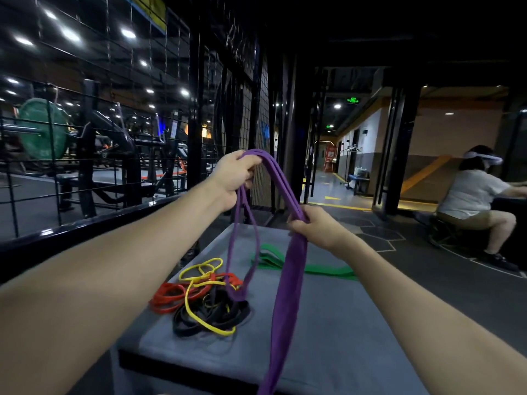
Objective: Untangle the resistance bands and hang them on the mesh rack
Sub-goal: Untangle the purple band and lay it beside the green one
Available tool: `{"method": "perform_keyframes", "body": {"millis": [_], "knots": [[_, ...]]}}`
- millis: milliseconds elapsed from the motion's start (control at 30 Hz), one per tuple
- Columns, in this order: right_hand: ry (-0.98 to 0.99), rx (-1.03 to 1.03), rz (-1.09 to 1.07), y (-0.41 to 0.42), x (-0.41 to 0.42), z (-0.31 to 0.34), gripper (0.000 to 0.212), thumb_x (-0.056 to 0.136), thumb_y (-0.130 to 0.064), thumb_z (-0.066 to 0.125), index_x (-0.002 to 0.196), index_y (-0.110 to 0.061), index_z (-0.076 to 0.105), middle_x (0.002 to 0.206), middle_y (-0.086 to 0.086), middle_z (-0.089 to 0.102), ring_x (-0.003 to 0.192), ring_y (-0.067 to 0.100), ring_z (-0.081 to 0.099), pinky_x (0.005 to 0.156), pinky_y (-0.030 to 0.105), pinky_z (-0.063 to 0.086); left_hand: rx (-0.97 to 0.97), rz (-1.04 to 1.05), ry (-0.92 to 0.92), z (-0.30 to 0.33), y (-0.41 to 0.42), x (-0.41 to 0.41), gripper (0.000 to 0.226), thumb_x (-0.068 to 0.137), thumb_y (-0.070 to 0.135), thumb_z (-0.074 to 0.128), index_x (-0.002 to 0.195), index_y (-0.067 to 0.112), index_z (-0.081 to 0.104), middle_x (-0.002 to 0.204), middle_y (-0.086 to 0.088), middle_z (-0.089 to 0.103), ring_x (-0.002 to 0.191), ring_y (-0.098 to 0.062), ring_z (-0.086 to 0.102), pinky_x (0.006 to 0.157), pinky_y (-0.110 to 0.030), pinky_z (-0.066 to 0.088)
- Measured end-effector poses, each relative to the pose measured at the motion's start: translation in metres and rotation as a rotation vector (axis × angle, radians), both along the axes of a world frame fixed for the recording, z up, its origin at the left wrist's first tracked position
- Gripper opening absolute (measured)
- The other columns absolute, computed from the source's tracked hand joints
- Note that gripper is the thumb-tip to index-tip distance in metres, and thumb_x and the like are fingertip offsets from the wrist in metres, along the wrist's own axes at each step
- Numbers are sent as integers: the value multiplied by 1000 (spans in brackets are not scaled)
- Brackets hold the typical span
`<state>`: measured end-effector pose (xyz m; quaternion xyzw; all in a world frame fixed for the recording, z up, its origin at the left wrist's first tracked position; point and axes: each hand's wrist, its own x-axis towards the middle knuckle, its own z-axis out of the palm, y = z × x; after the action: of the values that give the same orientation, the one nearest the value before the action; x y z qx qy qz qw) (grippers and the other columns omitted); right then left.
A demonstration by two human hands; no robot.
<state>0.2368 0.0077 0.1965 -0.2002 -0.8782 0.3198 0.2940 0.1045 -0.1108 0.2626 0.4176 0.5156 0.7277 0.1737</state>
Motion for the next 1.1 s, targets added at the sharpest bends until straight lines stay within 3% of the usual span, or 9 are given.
{"method": "perform_keyframes", "body": {"millis": [167,267,333,433,500,633,800,933,1100], "knots": [[213,-260,2,-1,0,21,18,96,-7,40,82,-18,42,70,3,48,51,12,48,52,26,46,-20,-15,-111,-15,-4,-12,17,92,14,53,76,18,55,63,5,43,48,-4,38,45,-16,32],[200,-87,-82,-4,8,41,13,96,-12,41,85,-19,43,71,1,43,55,12,40,54,29,42,-265,52,198,-29,-10,-20,10,85,11,62,83,18,56,74,2,54,67,-11,51,63,-23,41],[130,94,-111,-9,12,56,5,94,-11,44,93,-14,47,73,0,47,57,11,42,54,27,41,-418,1,370,-38,-10,-18,34,74,7,74,100,16,55,91,-1,58,85,-15,56,80,-29,46],[-57,338,-114,-18,8,67,20,86,-3,51,104,-11,48,85,2,54,68,14,50,57,25,42,-366,-114,396,-37,-5,4,63,71,2,75,125,9,45,109,-4,55,103,-17,55,92,-28,46],[-113,399,-114,-22,4,65,25,83,-1,53,104,-12,46,88,2,54,72,14,51,55,22,40,-317,-156,399,-32,2,21,49,79,1,68,123,4,47,110,-8,59,100,-16,57,85,-22,48],[-41,271,-109,-17,11,62,25,82,-7,58,103,-12,47,83,2,54,69,15,48,54,22,35,-322,-154,396,-31,9,42,6,91,12,53,96,9,53,77,-3,52,69,-11,46,61,-21,38],[77,52,28,-14,28,52,20,86,-2,56,105,-5,50,78,5,56,67,17,51,64,31,44,-190,-159,297,-21,14,48,21,97,13,42,76,14,40,64,-1,39,57,-9,37,55,-19,35],[142,-76,106,-9,25,20,17,86,5,51,95,-9,55,82,13,55,69,23,53,64,26,49,-82,-191,309,-8,6,50,33,97,10,38,67,12,51,50,8,57,48,0,52,53,-15,44],[20,-210,120,-6,24,-25,22,89,4,45,81,-17,46,75,5,48,71,18,47,63,24,39,-30,-16,118,-6,-2,21,16,93,18,47,84,13,58,92,-12,57,79,-15,49,77,-27,40]]}}
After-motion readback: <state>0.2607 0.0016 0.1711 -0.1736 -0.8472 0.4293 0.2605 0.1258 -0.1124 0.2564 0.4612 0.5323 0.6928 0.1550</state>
